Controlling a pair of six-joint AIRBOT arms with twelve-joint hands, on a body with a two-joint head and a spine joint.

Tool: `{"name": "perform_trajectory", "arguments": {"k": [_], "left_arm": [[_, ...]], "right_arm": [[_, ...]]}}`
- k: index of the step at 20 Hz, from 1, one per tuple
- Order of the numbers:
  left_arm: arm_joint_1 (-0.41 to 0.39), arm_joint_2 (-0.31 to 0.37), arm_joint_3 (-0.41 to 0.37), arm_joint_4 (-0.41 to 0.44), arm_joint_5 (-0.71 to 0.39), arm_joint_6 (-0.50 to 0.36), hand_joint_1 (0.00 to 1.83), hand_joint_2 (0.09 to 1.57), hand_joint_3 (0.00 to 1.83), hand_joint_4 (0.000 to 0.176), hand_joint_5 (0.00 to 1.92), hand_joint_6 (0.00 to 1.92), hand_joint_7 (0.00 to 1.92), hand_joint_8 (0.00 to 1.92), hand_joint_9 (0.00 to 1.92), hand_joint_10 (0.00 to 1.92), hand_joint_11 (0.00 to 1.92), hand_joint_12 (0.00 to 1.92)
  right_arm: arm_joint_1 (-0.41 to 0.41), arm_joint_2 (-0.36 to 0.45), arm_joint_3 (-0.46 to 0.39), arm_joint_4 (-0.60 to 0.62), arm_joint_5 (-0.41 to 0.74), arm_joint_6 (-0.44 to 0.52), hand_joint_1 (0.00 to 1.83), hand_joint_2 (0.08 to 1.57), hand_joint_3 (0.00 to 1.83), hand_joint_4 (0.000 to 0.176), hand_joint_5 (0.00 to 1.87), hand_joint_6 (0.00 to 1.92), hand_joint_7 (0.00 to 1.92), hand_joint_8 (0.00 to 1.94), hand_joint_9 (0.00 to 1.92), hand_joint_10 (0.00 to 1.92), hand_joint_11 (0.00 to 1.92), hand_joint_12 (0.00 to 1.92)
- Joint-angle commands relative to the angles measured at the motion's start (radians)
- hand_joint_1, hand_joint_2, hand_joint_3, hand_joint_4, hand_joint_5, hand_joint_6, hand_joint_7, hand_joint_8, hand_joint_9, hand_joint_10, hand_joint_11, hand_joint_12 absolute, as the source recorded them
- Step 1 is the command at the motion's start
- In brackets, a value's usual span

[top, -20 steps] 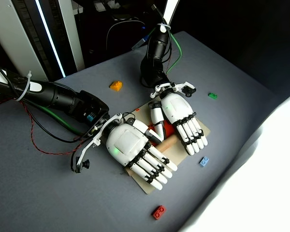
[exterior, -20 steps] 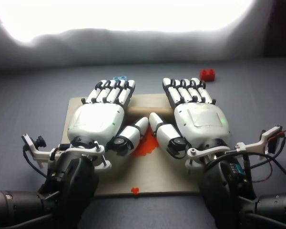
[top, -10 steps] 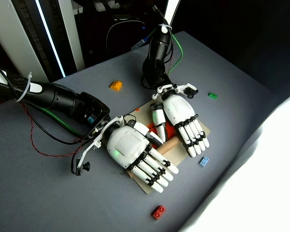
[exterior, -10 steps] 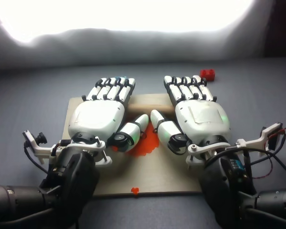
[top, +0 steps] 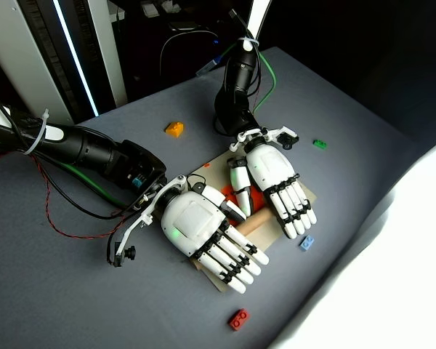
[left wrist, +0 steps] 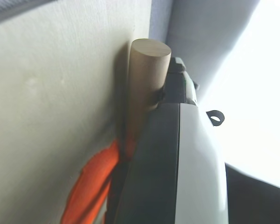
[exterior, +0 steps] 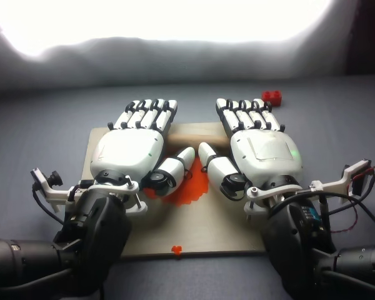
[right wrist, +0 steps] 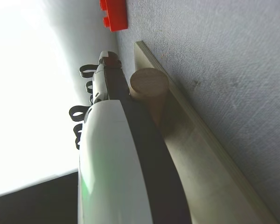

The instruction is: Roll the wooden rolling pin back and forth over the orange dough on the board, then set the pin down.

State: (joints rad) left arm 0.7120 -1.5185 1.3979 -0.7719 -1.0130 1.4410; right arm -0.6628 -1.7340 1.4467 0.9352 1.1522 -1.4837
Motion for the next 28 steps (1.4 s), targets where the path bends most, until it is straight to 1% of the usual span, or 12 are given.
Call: {"name": "perform_trajectory", "arguments": {"k": [1,8,12,14,17,19,21,23,24,25,26,28], "left_arm": [[-0.012,-0.001,0.01,0.034,-0.082,0.0,0.0,1.54,0.0,0.0,0.04,0.01,0.05,0.01,0.01,0.0,0.0,0.0],[-0.015,-0.003,0.023,0.034,-0.077,-0.001,0.0,1.54,0.0,0.0,0.03,0.01,0.05,0.01,0.03,0.01,0.0,0.0],[-0.012,-0.002,0.021,0.034,-0.077,-0.004,0.0,1.54,0.0,0.0,0.01,0.0,0.03,0.0,0.01,0.0,0.0,0.0],[-0.011,0.0,0.018,0.034,-0.077,-0.006,0.0,1.54,0.0,0.0,0.03,0.01,0.06,0.01,0.03,0.01,0.01,0.01],[-0.01,0.002,0.016,0.035,-0.078,-0.011,0.0,1.54,0.0,0.0,0.01,0.0,0.02,0.0,0.0,0.0,0.0,0.0],[-0.01,0.003,0.016,0.037,-0.078,-0.014,0.0,1.53,0.0,0.0,0.03,0.01,0.05,0.01,0.04,0.01,0.01,0.01],[-0.01,0.008,0.013,0.04,-0.078,-0.016,0.0,1.53,0.0,0.0,0.04,0.01,0.06,0.01,0.03,0.01,0.0,0.0],[-0.007,0.014,0.009,0.04,-0.078,-0.016,0.0,1.53,0.0,0.0,0.12,0.02,0.13,0.01,0.08,0.01,0.03,0.02],[-0.006,0.016,0.007,0.04,-0.078,-0.016,0.0,1.53,0.0,0.0,0.14,0.02,0.15,0.01,0.11,0.02,0.04,0.04],[-0.005,0.017,0.007,0.04,-0.078,-0.016,0.0,1.54,0.0,0.0,0.16,0.01,0.17,0.01,0.12,0.0,0.01,0.09],[0.0,0.018,0.004,0.04,-0.073,-0.013,0.0,1.54,0.0,0.0,0.21,0.0,0.23,0.0,0.18,0.0,0.0,0.24],[0.003,0.019,0.0,0.04,-0.073,-0.012,0.0,1.54,0.0,0.0,0.21,0.0,0.23,0.0,0.18,0.0,0.0,0.24]], "right_arm": [[0.0,0.007,0.005,-0.032,0.051,0.009,0.0,1.53,0.0,0.0,0.06,0.0,0.09,0.0,0.06,0.0,0.0,0.0],[-0.002,0.008,0.004,-0.032,0.049,0.009,0.0,1.52,0.0,0.0,0.1,0.01,0.13,0.01,0.1,0.01,0.04,0.02],[-0.005,0.01,0.004,-0.032,0.041,0.009,0.0,1.52,0.0,0.0,0.08,0.01,0.12,0.01,0.09,0.01,0.03,0.01],[-0.007,0.01,0.002,-0.032,0.041,0.009,0.0,1.52,0.0,0.0,0.07,0.01,0.11,0.01,0.09,0.01,0.01,0.01],[-0.012,0.012,-0.009,-0.032,0.043,0.009,0.0,1.52,0.0,0.0,0.07,0.01,0.11,0.01,0.07,0.01,0.01,0.0],[-0.014,0.013,-0.015,-0.032,0.053,0.009,0.0,1.52,0.0,0.0,0.08,0.01,0.12,0.01,0.09,0.01,0.03,0.02],[-0.017,0.013,-0.024,-0.031,0.067,0.008,0.0,1.52,0.0,0.0,0.09,0.01,0.13,0.01,0.09,0.01,0.03,0.02],[-0.021,0.015,-0.033,-0.029,0.077,0.008,0.0,1.53,0.0,0.0,0.11,0.02,0.14,0.01,0.12,0.02,0.05,0.03],[-0.023,0.016,-0.037,-0.025,0.079,0.008,0.0,1.52,0.0,0.0,0.17,0.01,0.2,0.01,0.18,0.01,0.01,0.31],[-0.025,0.017,-0.038,-0.022,0.078,0.008,0.0,1.52,0.0,0.0,0.23,0.02,0.26,0.02,0.22,0.02,0.0,0.44],[-0.032,0.021,-0.048,-0.013,0.063,0.006,0.0,1.53,0.0,0.0,0.29,0.02,0.34,0.02,0.29,0.03,0.0,0.61],[-0.036,0.023,-0.054,-0.013,0.061,0.003,0.0,1.53,0.0,0.0,0.29,0.02,0.34,0.02,0.29,0.03,0.0,0.61]]}}
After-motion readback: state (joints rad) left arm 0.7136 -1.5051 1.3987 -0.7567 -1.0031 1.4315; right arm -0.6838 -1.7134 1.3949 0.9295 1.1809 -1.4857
